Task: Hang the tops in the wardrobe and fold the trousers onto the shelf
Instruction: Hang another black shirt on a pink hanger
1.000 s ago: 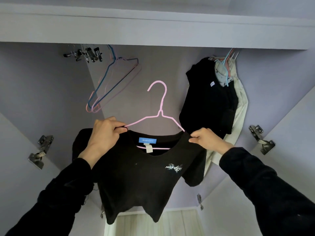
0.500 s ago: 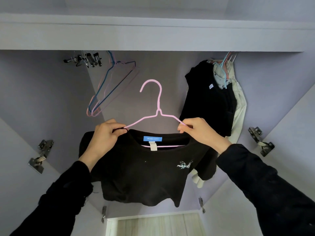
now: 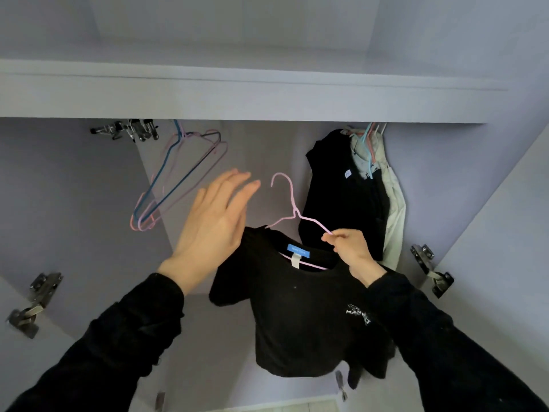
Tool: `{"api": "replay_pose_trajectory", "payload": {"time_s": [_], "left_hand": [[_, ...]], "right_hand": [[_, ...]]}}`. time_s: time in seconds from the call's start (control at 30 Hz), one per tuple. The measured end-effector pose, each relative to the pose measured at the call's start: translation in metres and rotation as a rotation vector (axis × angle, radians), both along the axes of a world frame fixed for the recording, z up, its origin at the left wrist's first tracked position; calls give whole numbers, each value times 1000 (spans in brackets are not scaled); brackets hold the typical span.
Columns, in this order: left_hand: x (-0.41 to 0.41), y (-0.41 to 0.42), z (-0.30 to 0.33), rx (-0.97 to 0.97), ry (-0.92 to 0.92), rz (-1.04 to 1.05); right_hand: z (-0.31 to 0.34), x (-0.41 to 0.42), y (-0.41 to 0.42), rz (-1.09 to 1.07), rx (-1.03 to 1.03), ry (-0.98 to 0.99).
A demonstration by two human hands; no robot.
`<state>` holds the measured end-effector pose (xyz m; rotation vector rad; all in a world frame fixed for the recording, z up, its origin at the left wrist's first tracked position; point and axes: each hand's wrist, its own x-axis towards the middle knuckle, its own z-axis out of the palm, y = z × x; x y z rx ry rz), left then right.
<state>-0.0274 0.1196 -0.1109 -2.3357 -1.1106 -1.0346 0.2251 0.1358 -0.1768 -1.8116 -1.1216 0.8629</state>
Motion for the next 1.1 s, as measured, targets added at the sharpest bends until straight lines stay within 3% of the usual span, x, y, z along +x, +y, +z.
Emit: {"api": "replay_pose_trajectory", "payload": {"time_s": [0.17,0.37,0.5,0.83,1.1], "left_hand": [[42,18,42,279,157,55],[51,56,51,220,186,299],[50,68,47,264,221,353],[51,77,43,341,209,357],[52,78,41,340,202,363]], "right_hand": [[20,13,21,-62,38,256],[31,30,48,-147,132,392],[41,45,73,-146,200,496],[51,60,129,-202,297,557],[46,87,150,-330,191,382]]}}
